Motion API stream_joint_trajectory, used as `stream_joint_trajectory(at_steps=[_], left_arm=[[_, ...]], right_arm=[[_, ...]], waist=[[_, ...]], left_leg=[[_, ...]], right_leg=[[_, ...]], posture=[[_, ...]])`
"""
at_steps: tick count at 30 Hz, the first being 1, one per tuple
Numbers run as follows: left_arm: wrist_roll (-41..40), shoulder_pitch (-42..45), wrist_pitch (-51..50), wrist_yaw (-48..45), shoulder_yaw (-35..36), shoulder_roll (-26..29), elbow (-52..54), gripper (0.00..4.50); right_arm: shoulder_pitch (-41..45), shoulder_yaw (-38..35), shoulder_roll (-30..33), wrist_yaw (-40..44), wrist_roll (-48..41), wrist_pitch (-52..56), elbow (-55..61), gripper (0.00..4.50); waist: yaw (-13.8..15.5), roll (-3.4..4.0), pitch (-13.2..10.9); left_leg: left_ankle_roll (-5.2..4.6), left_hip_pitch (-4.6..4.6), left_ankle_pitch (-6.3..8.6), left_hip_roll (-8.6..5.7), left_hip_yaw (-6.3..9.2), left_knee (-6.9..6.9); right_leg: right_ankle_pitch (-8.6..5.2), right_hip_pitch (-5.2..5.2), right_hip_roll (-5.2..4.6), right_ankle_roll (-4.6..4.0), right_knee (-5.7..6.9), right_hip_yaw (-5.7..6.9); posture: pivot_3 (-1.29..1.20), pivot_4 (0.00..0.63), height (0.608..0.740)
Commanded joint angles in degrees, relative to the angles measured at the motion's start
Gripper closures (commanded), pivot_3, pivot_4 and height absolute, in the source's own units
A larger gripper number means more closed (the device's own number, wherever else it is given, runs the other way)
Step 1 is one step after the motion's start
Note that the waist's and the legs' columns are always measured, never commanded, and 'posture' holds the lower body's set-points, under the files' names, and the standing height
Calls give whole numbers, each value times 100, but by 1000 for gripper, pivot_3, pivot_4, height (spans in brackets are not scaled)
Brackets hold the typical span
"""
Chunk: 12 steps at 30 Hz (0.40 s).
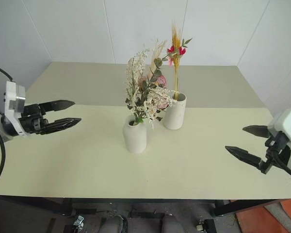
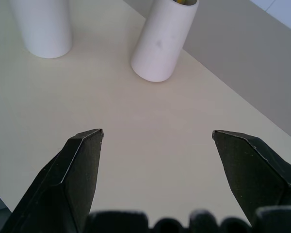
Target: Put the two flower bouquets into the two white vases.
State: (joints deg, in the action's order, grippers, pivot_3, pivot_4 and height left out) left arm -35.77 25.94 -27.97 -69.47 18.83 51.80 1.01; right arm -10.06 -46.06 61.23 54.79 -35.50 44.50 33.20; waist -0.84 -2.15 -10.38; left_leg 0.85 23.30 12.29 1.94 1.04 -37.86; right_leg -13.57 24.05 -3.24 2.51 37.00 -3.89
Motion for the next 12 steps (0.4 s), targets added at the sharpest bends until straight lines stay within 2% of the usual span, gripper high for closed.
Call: stream_joint_trajectory(at_steps=[1,12], left_arm=[[-7,131,141,-49,43,106,-27,752],[-39,207,232,-59,20,55,-132,752]], right_arm=[[47,-288,7,-15,39,-52,80,232],[-25,-258,-44,-24,132,-42,142,232]], waist=[[-3,0,0],[0,0,0]], left_leg=[[0,0,0,0,0,0],[0,0,0,1,0,0]], right_leg=[[0,0,0,0,0,0],[0,0,0,0,0,0]], posture=[[0,150,740],[0,150,740]])
